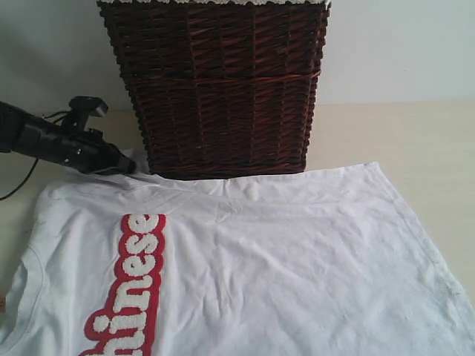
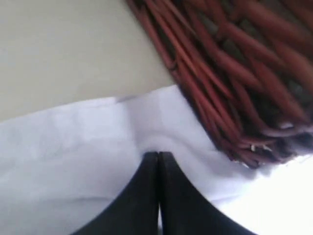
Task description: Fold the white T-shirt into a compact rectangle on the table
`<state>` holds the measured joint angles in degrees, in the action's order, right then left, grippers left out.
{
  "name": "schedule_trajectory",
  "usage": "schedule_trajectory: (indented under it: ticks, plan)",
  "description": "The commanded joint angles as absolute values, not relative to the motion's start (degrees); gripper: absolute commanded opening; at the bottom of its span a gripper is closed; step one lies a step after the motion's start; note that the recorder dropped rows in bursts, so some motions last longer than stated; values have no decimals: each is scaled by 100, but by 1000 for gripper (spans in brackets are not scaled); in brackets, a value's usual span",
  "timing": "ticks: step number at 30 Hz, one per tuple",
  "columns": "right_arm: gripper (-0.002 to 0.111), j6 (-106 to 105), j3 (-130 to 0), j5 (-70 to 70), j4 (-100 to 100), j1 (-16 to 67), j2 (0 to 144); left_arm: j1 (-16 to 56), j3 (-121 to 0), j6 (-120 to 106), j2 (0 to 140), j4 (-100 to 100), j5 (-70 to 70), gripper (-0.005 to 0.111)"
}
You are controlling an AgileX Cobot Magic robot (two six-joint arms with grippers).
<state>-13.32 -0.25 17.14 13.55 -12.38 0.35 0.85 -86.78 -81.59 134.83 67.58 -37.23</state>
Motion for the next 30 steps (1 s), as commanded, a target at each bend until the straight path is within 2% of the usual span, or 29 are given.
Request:
schedule_trajectory:
  ticks: [1, 5, 14, 21, 30]
  plan:
    - [0, -1336, 0, 1659, 1321, -1235, 0, 92, -8656, -7385, 13529, 6356, -2993, 0]
    - [0, -1336, 0, 1659, 1321, -1235, 0, 92, -8680, -7212, 13529, 6356, -2291, 0]
    - [0, -1336, 0, 1659, 1321, -1235, 0, 66, -9138, -7660, 13664, 6149, -2378, 0]
    - [0, -1336, 0, 1659, 1321, -1235, 0, -64, -9601, -7260, 13431, 6170, -3376, 0]
    - [0, -1336, 0, 1659, 1321, -1235, 0, -738, -9267, -6892, 12672, 5579, -4921, 0]
